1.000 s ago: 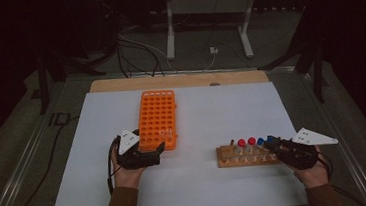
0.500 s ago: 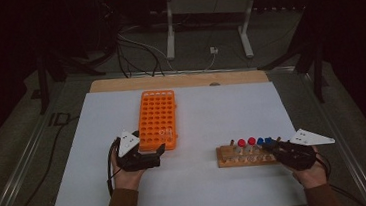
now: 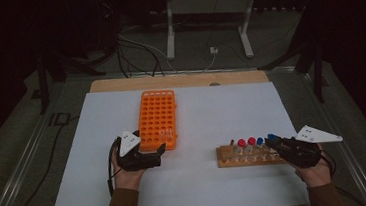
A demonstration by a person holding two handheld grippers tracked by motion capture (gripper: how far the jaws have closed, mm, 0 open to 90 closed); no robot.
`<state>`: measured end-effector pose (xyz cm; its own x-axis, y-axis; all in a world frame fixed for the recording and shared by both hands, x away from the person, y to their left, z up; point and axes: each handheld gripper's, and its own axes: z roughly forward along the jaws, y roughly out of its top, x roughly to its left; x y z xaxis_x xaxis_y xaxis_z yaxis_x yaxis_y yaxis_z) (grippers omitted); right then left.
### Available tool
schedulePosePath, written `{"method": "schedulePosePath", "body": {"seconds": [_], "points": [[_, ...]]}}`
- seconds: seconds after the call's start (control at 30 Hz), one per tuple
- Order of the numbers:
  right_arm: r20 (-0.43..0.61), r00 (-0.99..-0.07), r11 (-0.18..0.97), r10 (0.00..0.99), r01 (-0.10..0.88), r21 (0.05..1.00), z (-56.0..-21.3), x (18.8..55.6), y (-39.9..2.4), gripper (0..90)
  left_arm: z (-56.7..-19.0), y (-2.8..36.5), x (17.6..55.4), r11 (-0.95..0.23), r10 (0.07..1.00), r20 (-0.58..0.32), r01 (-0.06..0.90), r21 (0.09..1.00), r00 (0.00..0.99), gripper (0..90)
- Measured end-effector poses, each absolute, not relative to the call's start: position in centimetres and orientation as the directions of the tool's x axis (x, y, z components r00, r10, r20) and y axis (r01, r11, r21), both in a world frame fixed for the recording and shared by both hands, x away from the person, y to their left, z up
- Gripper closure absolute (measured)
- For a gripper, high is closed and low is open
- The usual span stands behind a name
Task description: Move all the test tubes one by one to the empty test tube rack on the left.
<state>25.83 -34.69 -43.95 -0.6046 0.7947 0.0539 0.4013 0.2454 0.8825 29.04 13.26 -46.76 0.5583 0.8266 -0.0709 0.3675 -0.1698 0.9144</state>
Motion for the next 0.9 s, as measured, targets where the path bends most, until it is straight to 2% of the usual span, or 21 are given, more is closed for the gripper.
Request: {"method": "schedulePosePath", "body": {"seconds": [0.57, 0.9], "points": [[0.028, -0.592, 0.216, 0.805, 0.337, 0.916, -39.0, 26.2, -34.6, 76.3, -45.1, 12.4, 28.8, -0.176, 0.811, -0.06, 0.34, 0.924, 0.582, 0.4], [0.04, -0.612, 0.197, 0.79, 0.315, 0.928, -38.1, 27.9, -32.4, 76.1, -44.1, 11.4, 29.0, -0.171, 0.797, -0.061, 0.322, 0.931, 0.6, 0.8]]}}
